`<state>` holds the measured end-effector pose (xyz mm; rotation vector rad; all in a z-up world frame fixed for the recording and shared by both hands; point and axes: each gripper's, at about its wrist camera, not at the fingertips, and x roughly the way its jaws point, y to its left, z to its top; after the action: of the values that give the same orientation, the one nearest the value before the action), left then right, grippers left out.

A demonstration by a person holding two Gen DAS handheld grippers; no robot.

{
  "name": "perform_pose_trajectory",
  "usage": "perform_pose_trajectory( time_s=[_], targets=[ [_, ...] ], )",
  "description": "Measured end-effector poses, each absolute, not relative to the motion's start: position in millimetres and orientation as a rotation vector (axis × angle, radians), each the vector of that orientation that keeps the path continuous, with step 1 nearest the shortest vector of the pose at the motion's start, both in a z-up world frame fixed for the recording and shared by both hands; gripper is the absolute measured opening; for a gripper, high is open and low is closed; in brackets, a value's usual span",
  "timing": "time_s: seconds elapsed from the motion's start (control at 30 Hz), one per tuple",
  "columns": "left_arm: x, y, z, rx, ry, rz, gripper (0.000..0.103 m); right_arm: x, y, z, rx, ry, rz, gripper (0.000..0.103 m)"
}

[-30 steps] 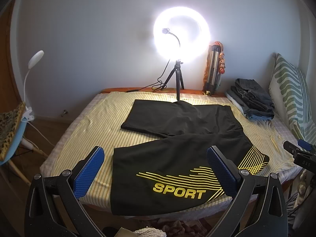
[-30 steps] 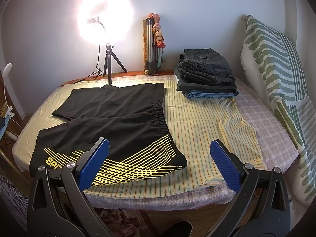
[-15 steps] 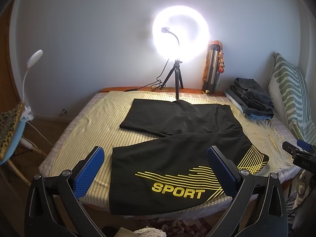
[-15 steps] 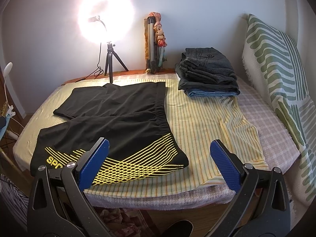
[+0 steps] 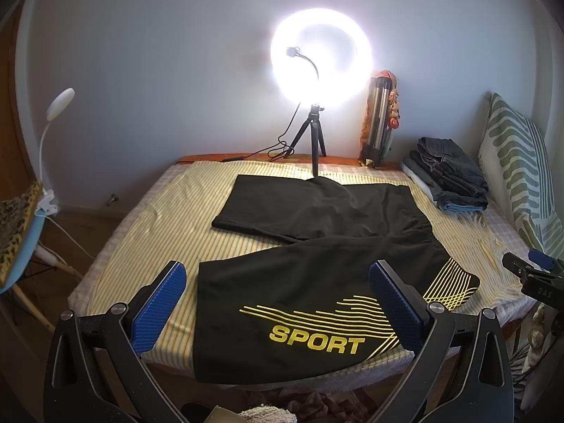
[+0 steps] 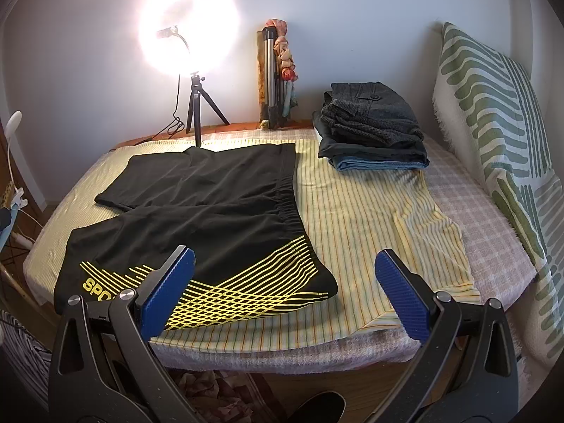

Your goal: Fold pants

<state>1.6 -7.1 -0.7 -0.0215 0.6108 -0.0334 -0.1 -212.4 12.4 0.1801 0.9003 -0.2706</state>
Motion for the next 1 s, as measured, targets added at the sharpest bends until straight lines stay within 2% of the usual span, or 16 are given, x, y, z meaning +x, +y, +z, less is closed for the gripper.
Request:
perform_pose_trajectory(
  time_s=[0.7,0.93,1.0],
  targets=[
    [6,-5,-7,-0.005,0.621,-0.029,0.103,2,-211,9,0.173,0.906,-0.262,0.103],
    [16,11,-19,0.001,0.680,-0.095,0.103,8,-215,1,0.116,0.929,-0.205,0.103],
    [18,18,-24,-0.002,0.693,-0.111,0.097,11,-216,0,0.100,0.940,-0.167,0.103]
  ],
)
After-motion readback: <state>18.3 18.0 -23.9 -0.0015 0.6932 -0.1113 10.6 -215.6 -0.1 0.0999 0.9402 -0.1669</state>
